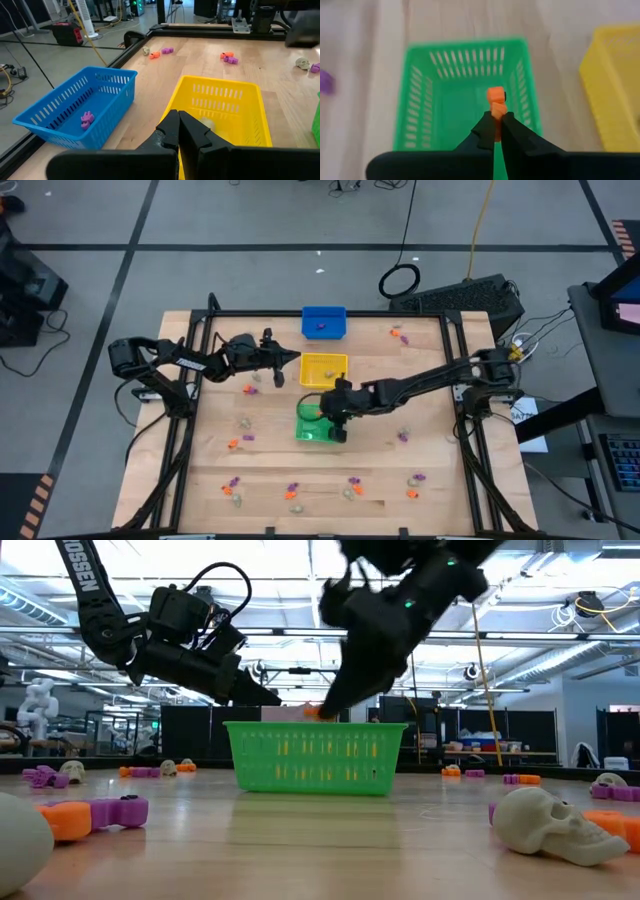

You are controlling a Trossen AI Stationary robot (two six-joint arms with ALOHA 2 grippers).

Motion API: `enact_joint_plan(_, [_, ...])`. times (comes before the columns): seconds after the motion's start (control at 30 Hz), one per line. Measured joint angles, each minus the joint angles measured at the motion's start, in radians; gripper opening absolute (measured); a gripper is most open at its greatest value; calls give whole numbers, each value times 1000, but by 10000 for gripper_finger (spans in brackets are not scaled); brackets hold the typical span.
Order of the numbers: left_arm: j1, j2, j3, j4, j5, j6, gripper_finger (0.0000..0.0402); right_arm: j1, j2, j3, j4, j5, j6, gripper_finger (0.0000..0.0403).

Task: Sort Halloween decoration
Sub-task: Put the orange skeleton toy into the green bin, then put the skull toy into the yellow bin

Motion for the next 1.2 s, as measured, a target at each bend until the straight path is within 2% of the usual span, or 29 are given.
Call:
enact_joint_plan(0.23, [0,0,0,-3,-1,-6,2,-1,140,158,-132,-52,3,4])
enact_joint_plan(0.53, [-1,0,0,-4,-1,-6,2,-5,176,177,-183,-47,13,9])
enact_joint_plan(0.93, [-1,0,0,-5,-6,-7,2,-5,152,177,-149,-43,-44,122])
enact_joint_plan(1.07, [-1,0,0,-7,-7,-7,2,1,112,177,-156,-41,-88,115])
enact_joint_plan(1.2, [-1,0,0,-8,-7,-8,2,14,73,177,-156,-12,-143,74])
